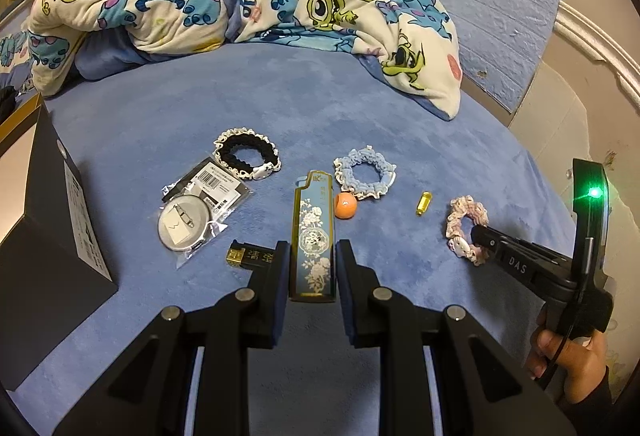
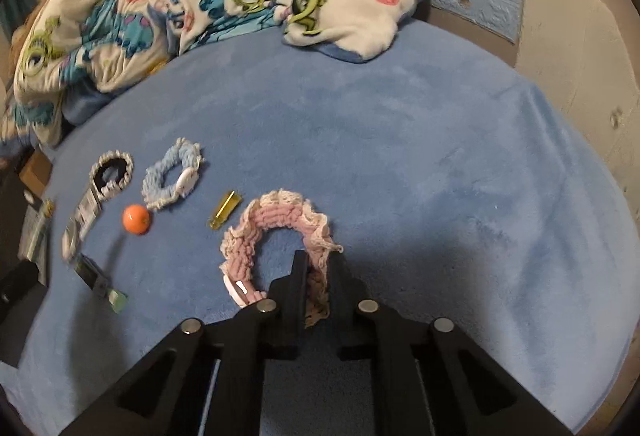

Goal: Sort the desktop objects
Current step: 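Carry the lighter with the left gripper while the right gripper carries the scrunchie to the box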

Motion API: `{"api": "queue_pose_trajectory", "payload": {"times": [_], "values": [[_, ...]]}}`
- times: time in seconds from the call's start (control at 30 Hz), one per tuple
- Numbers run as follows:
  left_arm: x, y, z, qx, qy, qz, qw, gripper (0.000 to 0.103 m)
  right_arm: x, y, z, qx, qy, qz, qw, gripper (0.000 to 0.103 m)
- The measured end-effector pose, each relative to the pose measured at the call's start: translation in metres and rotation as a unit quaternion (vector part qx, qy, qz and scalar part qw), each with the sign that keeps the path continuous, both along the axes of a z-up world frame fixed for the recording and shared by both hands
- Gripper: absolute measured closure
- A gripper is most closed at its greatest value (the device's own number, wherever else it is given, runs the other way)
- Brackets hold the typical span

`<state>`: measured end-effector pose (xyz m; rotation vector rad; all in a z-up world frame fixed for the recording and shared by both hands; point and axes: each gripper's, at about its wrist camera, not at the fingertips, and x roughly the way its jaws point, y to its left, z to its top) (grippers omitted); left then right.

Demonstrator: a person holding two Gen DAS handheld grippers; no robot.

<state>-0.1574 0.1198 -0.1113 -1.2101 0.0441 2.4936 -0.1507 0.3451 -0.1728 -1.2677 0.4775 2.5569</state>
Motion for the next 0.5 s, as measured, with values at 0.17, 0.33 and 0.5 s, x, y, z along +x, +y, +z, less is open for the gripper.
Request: {"api": "queue_pose_trajectory", "payload": {"times": [0.17, 0.33, 0.5], "values": [[0.003, 0.001, 0.003, 0.001, 0.005, -0.002, 1.0000, 0.080, 0.004, 0.000, 0.010, 0.003, 0.019, -0.001, 1.000, 0.095], [0.003, -0.001, 0.007, 0.005, 0.009, -0.002, 0.9999, 0.080, 0.012, -0.003, 0.035, 0.015, 0.047, 0.001, 0.999, 0.095], [0.005, -0.006, 0.017, 0.004, 0.014, 0.005, 0.9999, 0.080, 0.013, -0.014, 0.059, 0.031, 0.062, 0.013, 0.998, 0.095]]}}
